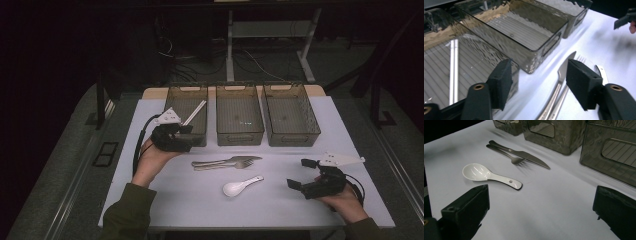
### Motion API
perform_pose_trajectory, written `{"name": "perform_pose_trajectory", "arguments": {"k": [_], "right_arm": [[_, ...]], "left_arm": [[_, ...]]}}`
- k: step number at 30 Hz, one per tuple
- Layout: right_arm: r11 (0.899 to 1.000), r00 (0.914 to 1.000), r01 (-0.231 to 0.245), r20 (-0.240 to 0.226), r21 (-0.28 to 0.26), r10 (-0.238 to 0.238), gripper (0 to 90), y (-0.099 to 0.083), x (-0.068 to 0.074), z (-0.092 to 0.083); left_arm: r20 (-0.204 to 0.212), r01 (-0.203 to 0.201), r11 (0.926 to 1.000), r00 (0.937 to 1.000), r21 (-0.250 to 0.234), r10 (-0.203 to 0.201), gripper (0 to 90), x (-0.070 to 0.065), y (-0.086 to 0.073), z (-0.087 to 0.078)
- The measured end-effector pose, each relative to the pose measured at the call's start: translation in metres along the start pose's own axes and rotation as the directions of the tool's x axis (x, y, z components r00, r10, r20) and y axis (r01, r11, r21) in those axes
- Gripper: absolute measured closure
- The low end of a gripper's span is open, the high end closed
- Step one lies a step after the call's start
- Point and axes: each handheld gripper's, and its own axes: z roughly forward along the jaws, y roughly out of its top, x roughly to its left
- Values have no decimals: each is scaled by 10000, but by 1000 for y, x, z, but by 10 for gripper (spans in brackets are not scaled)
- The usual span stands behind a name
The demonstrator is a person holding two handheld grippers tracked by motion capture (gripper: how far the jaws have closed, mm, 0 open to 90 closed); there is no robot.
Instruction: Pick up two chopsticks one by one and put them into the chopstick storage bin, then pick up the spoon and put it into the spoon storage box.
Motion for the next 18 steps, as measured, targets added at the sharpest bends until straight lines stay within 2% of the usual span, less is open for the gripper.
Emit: {"name": "perform_pose_trajectory", "arguments": {"k": [6, 10, 18], "right_arm": [[10000, 10000, -27, 19, -10, 27, 6, 0, 0, -1], [10000, 10000, -63, 7, -3, 63, 6, 0, 1, -1], [10000, 10000, -33, 38, -43, 33, 6, 1, 0, -2]], "left_arm": [[77, -38, 9996, 10000, -279, 41, 242, -13, -13, -2], [84, -170, 9995, 9998, -256, 172, 191, -20, -25, -2], [54, -333, 9977, 9994, -586, 337, 117, -32, -47, -4]]}}
